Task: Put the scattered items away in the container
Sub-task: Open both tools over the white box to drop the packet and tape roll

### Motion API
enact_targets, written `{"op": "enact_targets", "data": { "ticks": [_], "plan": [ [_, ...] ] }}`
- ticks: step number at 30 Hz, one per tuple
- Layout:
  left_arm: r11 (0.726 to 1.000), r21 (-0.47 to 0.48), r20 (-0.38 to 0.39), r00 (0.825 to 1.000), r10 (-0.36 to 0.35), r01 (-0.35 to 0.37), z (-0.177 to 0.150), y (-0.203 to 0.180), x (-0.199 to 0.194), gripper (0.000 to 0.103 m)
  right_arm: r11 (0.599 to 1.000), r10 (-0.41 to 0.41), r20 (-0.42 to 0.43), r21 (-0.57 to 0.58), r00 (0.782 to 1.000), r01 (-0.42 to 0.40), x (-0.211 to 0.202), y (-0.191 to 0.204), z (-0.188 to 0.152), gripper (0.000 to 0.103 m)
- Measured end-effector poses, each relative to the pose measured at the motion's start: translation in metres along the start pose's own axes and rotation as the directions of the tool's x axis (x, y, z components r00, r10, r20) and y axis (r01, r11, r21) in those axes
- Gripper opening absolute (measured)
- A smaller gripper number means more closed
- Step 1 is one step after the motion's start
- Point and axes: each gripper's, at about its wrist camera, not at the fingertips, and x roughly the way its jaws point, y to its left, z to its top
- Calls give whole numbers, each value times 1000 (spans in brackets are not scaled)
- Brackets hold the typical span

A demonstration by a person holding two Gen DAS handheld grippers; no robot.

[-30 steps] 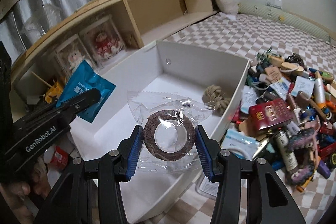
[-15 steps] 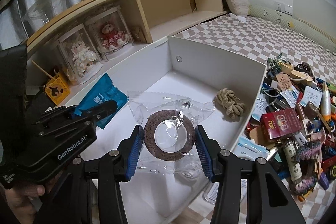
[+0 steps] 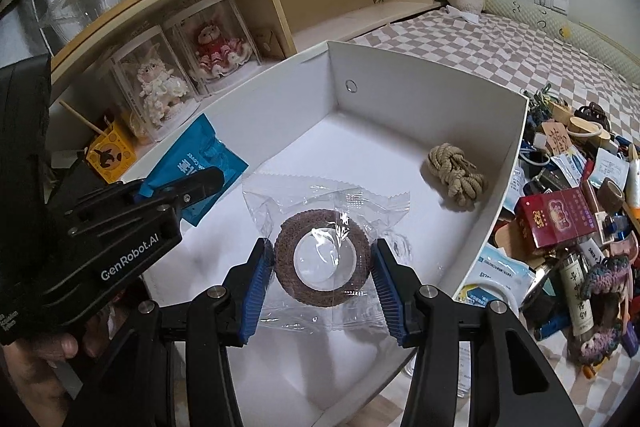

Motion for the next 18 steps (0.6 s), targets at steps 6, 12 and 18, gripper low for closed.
{"op": "enact_targets", "data": {
  "ticks": [6, 12, 18],
  "plan": [
    [1000, -23, 11, 1000, 18, -18, 0, 4, -3, 59, 1000, 13, 0, -22, 1000, -13, 1, 2, -2, 61],
    [999, -33, 14, 1000, 20, -19, 2, 6, -8, 60, 999, 2, 20, -51, 1000, -1, -3, 9, -4, 87],
    [1000, -23, 23, 1000, 21, -21, 3, 4, -14, 60, 999, -1, 24, -39, 1000, 2, -8, 6, -5, 87]
  ]
}}
